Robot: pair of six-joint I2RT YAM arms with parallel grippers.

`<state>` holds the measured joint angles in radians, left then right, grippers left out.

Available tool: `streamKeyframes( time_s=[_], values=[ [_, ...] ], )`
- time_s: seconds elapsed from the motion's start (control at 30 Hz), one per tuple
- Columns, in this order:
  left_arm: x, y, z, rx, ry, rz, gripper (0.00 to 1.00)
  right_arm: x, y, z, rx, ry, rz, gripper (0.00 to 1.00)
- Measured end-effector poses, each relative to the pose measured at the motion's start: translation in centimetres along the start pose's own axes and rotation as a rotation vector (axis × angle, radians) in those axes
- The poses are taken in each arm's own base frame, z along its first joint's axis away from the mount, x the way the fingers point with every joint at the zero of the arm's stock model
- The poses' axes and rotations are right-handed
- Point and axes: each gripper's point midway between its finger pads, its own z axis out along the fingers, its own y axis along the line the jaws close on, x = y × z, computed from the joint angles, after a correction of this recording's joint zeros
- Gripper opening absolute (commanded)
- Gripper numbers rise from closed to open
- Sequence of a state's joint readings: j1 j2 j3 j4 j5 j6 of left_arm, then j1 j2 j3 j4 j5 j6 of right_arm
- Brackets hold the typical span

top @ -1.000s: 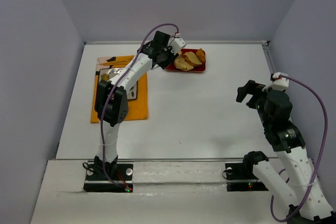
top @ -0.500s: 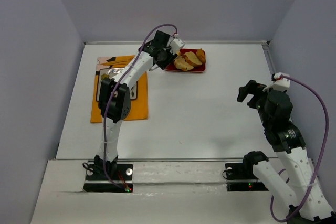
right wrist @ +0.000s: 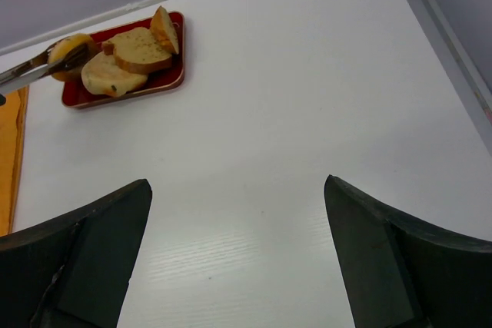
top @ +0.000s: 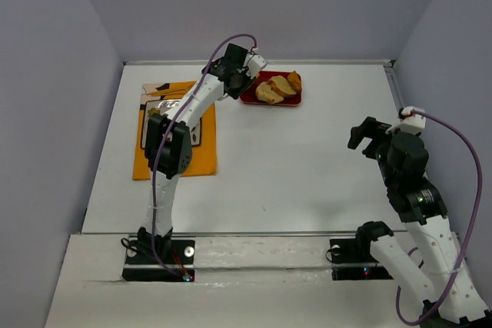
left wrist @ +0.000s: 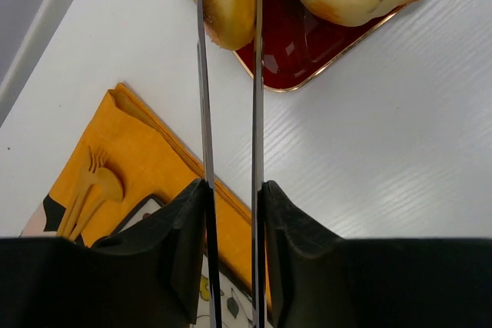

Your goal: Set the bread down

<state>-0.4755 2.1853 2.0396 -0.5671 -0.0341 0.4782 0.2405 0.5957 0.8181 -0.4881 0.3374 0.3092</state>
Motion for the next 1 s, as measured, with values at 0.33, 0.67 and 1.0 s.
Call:
streamKeyframes(
  time_s=[0.33,0.67,1.0],
  values=[
    [-0.5,-0.3,-0.1,0.011,-0.016,-0.050,0.06,-0.3,-0.1,-0.3,0.003,-0.014,0.005,1.00],
    [-3.0,2.9,-8.0,-0.149,-0.156,-0.243,0.10,-0.3,0.0,-0.2,-0.002,-0.012,0.004,1.00],
    [4.2,4.5,-21.1,-0.399,-0.289,-0.658,0.14,0.0,0.7,-0.4,-0.045,0.001,0.006,1.00]
  ],
)
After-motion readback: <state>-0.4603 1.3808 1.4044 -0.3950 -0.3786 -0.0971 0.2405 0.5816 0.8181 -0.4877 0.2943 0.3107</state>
